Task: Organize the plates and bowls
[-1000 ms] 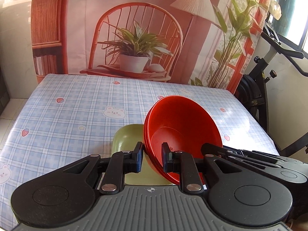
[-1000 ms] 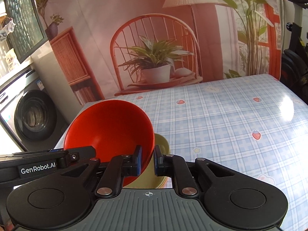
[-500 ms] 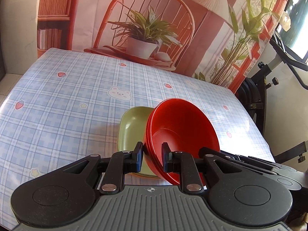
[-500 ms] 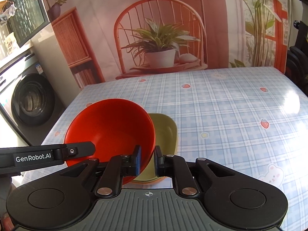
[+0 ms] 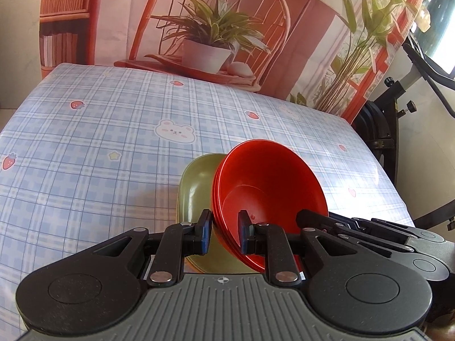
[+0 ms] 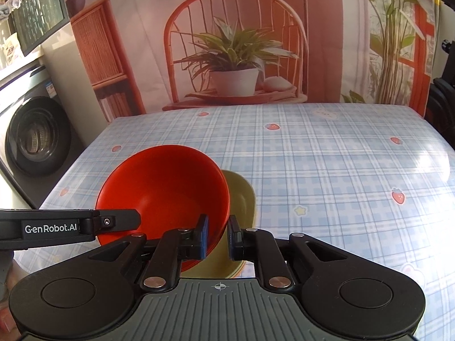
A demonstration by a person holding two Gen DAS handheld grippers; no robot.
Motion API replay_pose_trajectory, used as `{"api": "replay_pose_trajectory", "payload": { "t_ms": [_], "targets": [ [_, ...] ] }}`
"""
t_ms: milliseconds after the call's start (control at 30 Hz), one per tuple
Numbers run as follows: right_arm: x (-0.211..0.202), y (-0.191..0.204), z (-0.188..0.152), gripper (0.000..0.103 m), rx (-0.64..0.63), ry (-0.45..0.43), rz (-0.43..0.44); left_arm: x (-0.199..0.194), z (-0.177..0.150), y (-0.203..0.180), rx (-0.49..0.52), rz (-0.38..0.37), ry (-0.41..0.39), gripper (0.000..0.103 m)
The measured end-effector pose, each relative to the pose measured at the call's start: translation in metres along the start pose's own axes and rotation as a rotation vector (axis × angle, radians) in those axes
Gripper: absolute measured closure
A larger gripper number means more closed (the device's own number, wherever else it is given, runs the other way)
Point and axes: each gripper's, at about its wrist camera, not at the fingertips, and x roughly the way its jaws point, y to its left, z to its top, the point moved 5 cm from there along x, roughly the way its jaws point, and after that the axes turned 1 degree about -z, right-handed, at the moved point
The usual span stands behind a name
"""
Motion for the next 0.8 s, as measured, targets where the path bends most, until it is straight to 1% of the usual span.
{"api": "replay_pose_trajectory", "payload": {
  "t_ms": [200, 500, 800],
  "targets": [
    [0.013, 0.003, -0.004, 0.091, -0.019, 0.023, 0.001, 0.012, -0.005, 0.007, -0.003, 0.013, 0.034, 0.083],
    [0.018, 0.000, -0.008, 0.090, -0.019, 0.039, 0.000, 0.022, -0.011, 0.008, 0.008, 0.005, 0.063, 0.083],
    [0.017, -0.005, -0.011, 0.090, -0.013, 0.043, -0.008, 0.019, -0.014, 0.005, -0.004, -0.008, 0.041, 0.083]
  ]
}}
